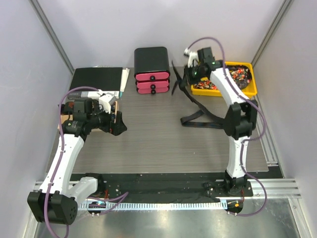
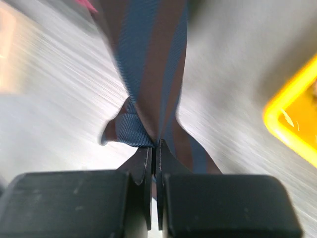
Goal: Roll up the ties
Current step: Flatten out the tie at the center of the board.
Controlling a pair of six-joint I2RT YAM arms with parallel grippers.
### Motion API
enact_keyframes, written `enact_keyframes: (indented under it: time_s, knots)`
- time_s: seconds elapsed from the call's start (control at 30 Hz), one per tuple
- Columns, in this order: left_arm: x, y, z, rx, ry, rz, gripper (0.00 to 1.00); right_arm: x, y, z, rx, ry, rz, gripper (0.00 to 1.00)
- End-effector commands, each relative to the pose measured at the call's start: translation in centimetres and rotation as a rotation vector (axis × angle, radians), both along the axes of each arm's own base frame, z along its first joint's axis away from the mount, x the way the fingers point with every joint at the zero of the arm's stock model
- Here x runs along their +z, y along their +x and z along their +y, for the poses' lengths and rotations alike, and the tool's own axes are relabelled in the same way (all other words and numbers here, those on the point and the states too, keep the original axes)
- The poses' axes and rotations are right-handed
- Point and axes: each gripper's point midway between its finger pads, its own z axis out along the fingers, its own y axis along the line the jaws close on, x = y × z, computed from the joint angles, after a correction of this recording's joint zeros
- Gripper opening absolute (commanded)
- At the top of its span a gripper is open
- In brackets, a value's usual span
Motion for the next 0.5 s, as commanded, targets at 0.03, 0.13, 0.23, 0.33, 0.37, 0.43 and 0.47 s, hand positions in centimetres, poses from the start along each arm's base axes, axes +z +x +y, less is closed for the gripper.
enact_keyframes:
  time_s: [0.03,0.13,0.23,0.33,0.37,0.43,0.47]
  knots:
    - [2.1,1.1,-2.2,-0.165,-0.03,-0.169,1.0,27.9,-3.0,3.7,-0.06,0.619,-0.339,0.01]
    - [2.7,1.5,-3.1,-0.23,-0.022,-0.246,1.0,35.1,-5.8,1.3,-0.125,0.781,-0.406,0.01]
    - [1.9,1.9,-4.2,-0.31,0.036,-0.29,1.0,35.8,-7.4,-3.8,-0.283,0.798,-0.463,0.01]
    - [0.3,3.0,-5.2,-0.35,0.089,-0.29,1.0,30.7,-7.5,-9.9,-0.49,0.729,-0.434,0.01]
    - [-0.6,3.6,-5.6,-0.357,0.095,-0.264,1.0,27.0,-7.4,-11.2,-0.554,0.705,-0.366,0.01]
    - [-1.3,4.3,-6.6,-0.383,0.102,-0.269,1.0,24.7,-7.7,-15.0,-0.669,0.672,-0.363,0.01]
    - [-2.1,4.8,-7.1,-0.395,0.107,-0.252,1.0,22.4,-7.9,-16.0,-0.713,0.662,-0.323,0.01]
